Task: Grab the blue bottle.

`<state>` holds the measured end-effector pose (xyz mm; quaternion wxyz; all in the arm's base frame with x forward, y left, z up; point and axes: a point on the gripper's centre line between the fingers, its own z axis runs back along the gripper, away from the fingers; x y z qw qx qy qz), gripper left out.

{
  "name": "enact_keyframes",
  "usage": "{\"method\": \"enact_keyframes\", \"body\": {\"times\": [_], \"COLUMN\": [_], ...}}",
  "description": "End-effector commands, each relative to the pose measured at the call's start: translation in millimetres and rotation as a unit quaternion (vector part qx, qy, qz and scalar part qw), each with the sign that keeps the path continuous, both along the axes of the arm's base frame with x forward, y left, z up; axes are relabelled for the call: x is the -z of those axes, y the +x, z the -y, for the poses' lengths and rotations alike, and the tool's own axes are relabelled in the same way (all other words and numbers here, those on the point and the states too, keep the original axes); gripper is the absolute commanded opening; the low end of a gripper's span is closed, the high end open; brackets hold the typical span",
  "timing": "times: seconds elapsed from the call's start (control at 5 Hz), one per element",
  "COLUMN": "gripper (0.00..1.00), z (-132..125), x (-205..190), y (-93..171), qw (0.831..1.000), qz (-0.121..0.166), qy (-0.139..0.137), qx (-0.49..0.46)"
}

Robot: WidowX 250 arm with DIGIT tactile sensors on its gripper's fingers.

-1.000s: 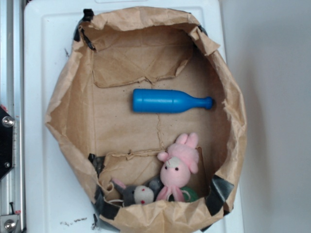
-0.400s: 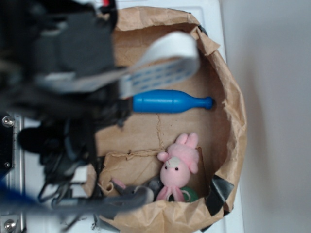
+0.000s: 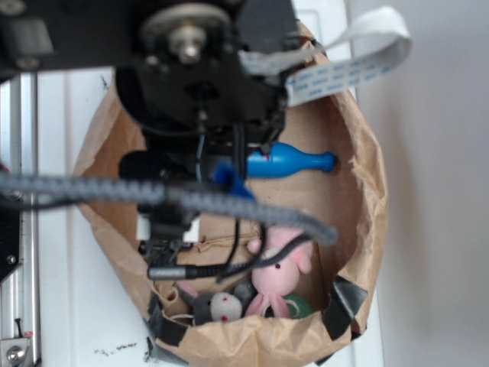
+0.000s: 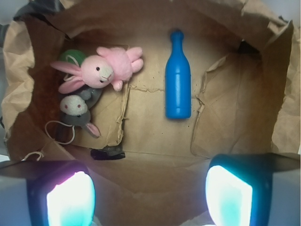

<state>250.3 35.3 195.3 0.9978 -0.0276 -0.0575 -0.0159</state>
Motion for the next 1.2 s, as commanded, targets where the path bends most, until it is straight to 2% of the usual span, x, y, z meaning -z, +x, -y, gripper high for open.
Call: {"method": "enact_keyframes", "body": {"times": [0.0, 0.2, 0.4, 0.8, 1.0], "gripper": [1.0, 1.0, 1.0, 1.0, 1.0], "z": [-4, 3, 9, -5, -21], "x": [-15, 17, 51, 88, 89], "y": [3, 8, 19, 33, 36], "qw": [1.0, 0.999, 0.995, 0.995, 0.996], "qz": [0.025, 0.039, 0.047, 0.063, 0.062], "qy": [0.006, 0.03, 0.074, 0.075, 0.054], "qx": [-0.008, -0.015, -0.036, -0.009, 0.016]}}
